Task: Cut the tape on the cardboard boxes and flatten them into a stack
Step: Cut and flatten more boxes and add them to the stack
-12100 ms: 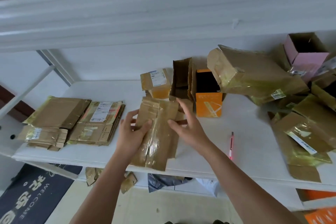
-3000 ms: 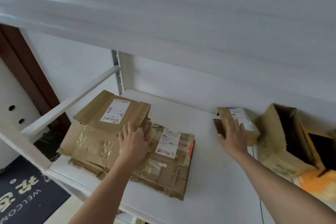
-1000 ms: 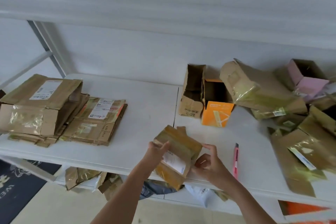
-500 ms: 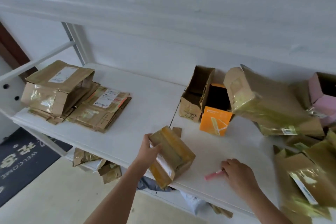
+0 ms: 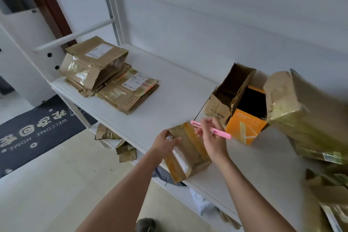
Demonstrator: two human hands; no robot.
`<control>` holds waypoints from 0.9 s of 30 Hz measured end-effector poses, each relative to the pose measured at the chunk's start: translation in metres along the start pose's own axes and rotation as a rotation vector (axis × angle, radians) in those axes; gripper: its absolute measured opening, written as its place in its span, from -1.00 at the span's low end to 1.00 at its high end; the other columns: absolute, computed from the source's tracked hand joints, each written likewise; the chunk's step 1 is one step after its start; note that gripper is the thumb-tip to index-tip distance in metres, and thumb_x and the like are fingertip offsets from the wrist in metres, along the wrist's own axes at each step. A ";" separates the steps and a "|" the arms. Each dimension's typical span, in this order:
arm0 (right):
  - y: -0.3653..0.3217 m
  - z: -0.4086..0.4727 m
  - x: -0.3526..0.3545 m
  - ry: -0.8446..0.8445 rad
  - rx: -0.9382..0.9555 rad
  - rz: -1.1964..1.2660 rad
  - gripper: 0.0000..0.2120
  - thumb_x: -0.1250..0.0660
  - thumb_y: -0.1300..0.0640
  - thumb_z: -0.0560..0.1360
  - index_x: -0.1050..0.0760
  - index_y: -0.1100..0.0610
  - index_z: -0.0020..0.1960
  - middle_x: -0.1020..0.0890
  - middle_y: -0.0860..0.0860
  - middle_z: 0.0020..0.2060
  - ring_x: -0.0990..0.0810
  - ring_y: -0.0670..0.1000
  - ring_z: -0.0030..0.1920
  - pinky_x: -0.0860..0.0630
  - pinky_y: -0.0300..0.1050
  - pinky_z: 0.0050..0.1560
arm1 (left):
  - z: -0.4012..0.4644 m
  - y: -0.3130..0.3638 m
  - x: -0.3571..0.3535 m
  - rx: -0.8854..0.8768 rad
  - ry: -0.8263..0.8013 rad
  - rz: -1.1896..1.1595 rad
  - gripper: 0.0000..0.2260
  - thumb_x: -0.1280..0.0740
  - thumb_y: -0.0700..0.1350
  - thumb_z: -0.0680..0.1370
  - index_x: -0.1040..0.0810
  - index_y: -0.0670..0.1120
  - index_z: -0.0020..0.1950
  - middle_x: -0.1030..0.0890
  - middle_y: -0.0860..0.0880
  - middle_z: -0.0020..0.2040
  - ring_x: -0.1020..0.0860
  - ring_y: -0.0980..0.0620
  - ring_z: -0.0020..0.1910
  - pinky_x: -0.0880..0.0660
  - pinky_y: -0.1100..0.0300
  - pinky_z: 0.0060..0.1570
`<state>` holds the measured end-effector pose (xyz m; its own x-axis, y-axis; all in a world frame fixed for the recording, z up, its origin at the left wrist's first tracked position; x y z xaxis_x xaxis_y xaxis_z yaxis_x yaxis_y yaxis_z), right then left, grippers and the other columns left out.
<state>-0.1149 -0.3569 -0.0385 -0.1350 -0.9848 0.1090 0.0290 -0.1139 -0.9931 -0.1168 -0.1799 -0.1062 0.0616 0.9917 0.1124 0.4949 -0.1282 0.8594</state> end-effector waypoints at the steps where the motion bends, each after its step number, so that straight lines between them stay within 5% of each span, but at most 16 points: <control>1: 0.005 0.002 -0.007 0.000 -0.020 0.044 -0.86 -0.23 0.13 0.64 -0.53 0.13 -0.03 -0.64 0.11 -0.28 -0.65 0.03 -0.21 -0.64 -0.07 -0.12 | 0.001 -0.001 0.001 0.008 -0.003 0.006 -0.68 -0.44 -0.16 0.53 -0.53 -0.11 0.27 -0.62 -0.04 0.15 -0.59 0.03 0.09 -0.46 0.25 -0.03; 3: 0.014 0.005 -0.012 0.014 -0.037 0.055 -0.81 -0.22 0.10 0.64 -0.60 0.10 -0.01 -0.66 0.11 -0.25 -0.66 0.07 -0.18 -0.64 0.02 -0.06 | 0.004 0.000 0.002 0.005 -0.011 0.013 -0.71 -0.44 -0.17 0.53 -0.55 -0.13 0.24 -0.63 -0.08 0.15 -0.60 0.03 0.06 -0.48 0.29 -0.10; 9: 0.015 0.005 -0.015 -0.002 0.022 -0.060 -0.86 -0.30 0.17 0.60 -0.58 0.21 -0.06 -0.67 0.04 -0.28 -0.67 -0.03 -0.23 -0.59 -0.22 -0.21 | 0.010 0.003 0.003 0.011 -0.040 0.058 -0.77 -0.41 -0.17 0.55 -0.54 -0.13 0.19 -0.61 -0.09 0.14 -0.56 0.03 0.00 -0.47 0.34 -0.18; 15: 0.017 0.003 -0.020 -0.011 0.062 -0.199 -0.86 -0.30 0.17 0.60 -0.49 0.14 -0.14 -0.63 0.01 -0.33 -0.65 -0.11 -0.27 -0.57 -0.32 -0.19 | 0.015 0.000 0.003 0.013 -0.069 0.067 -0.67 -0.42 -0.12 0.54 -0.50 -0.11 0.28 -0.59 -0.05 0.16 -0.55 -0.03 0.13 -0.47 0.15 0.06; 27: 0.009 0.001 -0.034 -0.121 0.234 -0.443 -0.90 -0.31 0.25 0.58 -0.52 0.27 -0.09 -0.60 -0.03 -0.30 -0.63 -0.17 -0.20 -0.48 -0.44 -0.30 | 0.012 -0.001 0.003 -0.024 -0.050 0.073 -0.72 -0.42 -0.09 0.55 -0.52 -0.11 0.23 -0.59 -0.03 0.10 -0.54 0.02 0.04 -0.42 0.20 -0.02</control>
<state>-0.1092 -0.3242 -0.0510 -0.0689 -0.8420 0.5350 0.2175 -0.5361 -0.8157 -0.1061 -0.1766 -0.1125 0.1403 0.9786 0.1508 0.4668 -0.1997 0.8615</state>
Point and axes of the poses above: each hand's wrist, its own z-axis towards the middle knuckle, its own x-axis out of the back of the hand, y = z × x, the point moved 7 cm from there along z, towards the middle knuckle
